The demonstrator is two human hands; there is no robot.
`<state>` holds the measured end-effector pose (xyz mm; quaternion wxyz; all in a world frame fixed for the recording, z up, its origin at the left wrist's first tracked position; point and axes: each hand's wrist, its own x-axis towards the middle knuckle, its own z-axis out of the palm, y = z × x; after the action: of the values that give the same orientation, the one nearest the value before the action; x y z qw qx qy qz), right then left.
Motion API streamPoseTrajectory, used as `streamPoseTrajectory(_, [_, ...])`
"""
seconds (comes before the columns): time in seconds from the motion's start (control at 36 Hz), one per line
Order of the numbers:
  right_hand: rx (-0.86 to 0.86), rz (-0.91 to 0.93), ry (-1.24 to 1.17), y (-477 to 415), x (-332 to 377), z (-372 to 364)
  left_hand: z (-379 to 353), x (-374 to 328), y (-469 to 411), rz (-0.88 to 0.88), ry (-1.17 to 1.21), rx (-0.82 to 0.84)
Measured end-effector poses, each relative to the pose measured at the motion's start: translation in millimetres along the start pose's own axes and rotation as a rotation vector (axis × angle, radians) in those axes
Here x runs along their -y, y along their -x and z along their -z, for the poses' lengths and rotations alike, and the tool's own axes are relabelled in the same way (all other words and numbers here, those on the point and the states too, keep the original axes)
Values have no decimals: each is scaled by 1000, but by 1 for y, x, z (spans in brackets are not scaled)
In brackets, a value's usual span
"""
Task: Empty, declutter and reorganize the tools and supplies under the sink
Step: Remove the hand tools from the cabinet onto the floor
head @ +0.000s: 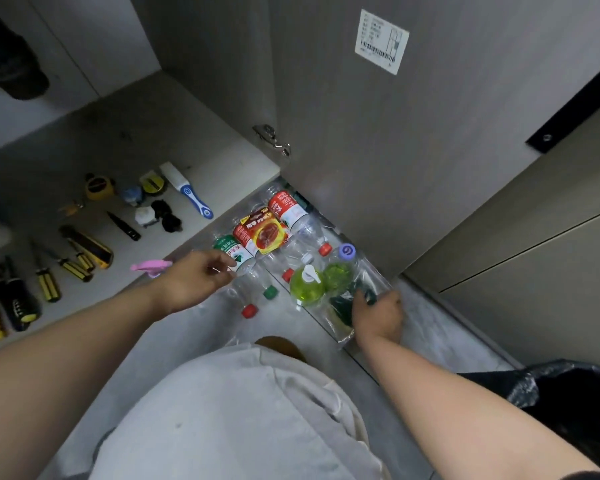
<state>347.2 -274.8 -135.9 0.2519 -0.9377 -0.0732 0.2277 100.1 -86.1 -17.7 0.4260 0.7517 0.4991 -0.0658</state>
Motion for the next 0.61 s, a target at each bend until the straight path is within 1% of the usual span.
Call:
streamPoseTrajectory(0.11, [9, 292, -133, 18, 34, 9, 14, 0, 18, -6, -38, 20])
streamPoseTrajectory(0.19, [-7, 475, -227, 33, 71, 15, 34, 5, 30, -17, -64, -34])
streamPoseTrajectory(0.28, [79, 671, -206, 46, 114, 20, 58, 18, 44, -18, -61, -85])
streamPoseTrajectory(0.33, [230, 759, -165, 56, 146, 19, 76, 32, 52, 2, -64, -123])
streamPoseTrajectory(0.39, [451, 800, -106, 67, 178, 14, 91, 47, 60, 34, -61, -156])
streamPoseTrajectory(0.44, [678, 788, 34, 77, 209, 4, 104, 65, 64, 63, -62, -193])
streamPoseTrajectory(0.5, [865, 744, 218, 84, 236, -8, 115, 83, 66, 89, -40, -227])
streamPoseTrajectory(0.56, [983, 741, 397, 90, 261, -23, 123, 100, 63, 109, -22, -247])
streamPoseTrajectory(0.61, [1015, 787, 527, 96, 282, -41, 126, 116, 53, 126, -8, -254])
